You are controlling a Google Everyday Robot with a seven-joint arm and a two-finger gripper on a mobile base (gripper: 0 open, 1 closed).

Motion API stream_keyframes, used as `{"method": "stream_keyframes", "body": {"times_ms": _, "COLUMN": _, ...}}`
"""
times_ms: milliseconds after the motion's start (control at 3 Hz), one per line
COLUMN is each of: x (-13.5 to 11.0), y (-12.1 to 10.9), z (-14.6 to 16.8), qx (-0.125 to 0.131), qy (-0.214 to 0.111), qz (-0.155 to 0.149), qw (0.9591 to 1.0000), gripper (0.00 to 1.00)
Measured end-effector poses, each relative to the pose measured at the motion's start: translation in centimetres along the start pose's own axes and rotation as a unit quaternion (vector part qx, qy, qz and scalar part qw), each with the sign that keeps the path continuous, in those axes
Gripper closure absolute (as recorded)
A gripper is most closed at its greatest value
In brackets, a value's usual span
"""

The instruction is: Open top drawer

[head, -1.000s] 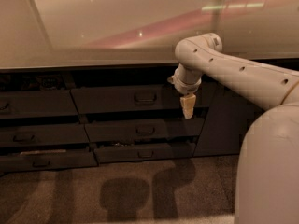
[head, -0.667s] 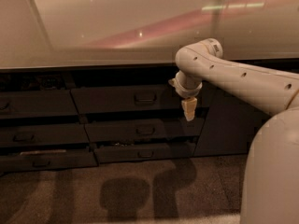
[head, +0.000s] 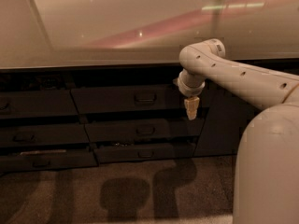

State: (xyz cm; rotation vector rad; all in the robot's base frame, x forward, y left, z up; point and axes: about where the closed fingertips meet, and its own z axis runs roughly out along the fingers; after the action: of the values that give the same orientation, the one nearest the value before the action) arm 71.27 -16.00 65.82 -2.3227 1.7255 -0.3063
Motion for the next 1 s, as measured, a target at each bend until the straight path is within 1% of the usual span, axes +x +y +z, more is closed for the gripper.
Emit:
{"method": "stream_keyframes", "body": {"times_ms": 333, "x": 0.0, "y": 0.0, "z": 0.0, "qx": 0.000, "qy": 0.000, "qz": 0.000, "qw": 1.0000, "gripper": 0.00}}
{"method": "stream_keyframes", "body": {"times_ms": 667, "x": 0.0, "y": 0.1, "z": 0.3, "qx": -0.007, "qy": 0.007, "qz": 0.001, "qw": 0.9999, "gripper": 0.00}}
{"method": "stream_keyframes", "body": {"times_ms": 1000, "x": 1.4, "y": 0.6, "z": 2.2, "qx": -0.036, "qy": 0.003, "qz": 0.022, "qw": 0.9991, "gripper": 0.00}}
